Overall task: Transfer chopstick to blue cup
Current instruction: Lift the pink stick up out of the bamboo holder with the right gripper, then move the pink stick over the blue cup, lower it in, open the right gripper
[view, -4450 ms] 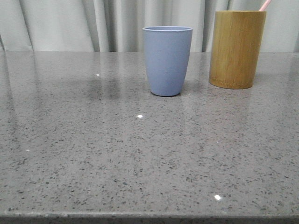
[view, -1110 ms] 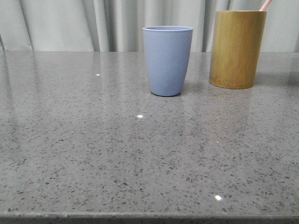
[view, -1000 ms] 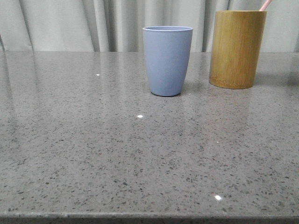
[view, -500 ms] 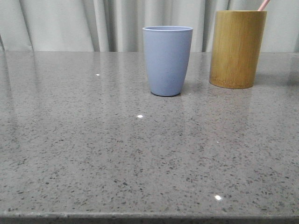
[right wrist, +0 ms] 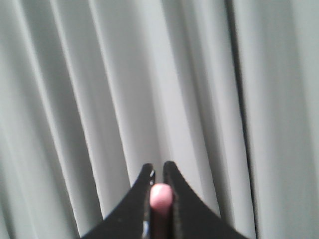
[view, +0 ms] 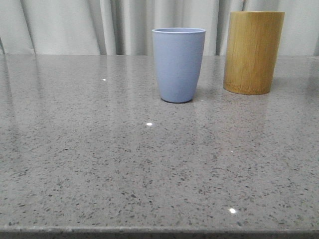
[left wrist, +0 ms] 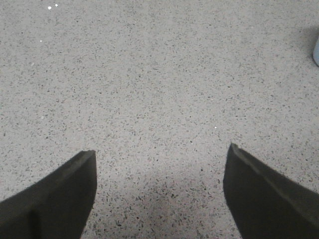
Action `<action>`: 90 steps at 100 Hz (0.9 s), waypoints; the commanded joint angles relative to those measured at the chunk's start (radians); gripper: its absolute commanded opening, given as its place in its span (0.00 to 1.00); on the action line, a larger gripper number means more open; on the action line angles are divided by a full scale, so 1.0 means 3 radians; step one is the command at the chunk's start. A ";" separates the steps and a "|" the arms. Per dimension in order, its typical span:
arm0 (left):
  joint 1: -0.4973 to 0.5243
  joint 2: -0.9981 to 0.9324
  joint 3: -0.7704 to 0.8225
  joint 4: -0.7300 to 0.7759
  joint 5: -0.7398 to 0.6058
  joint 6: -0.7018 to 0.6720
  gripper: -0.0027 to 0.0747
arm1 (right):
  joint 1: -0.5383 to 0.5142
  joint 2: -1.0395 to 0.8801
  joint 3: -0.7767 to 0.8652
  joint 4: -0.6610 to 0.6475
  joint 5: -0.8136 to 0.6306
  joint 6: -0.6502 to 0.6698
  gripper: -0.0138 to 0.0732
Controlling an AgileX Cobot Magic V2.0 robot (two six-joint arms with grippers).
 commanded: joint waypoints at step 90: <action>0.0014 -0.0022 -0.0080 -0.0027 -0.0234 -0.0025 0.70 | 0.0996 -0.0158 -0.0459 -0.0918 0.0897 0.0741 0.08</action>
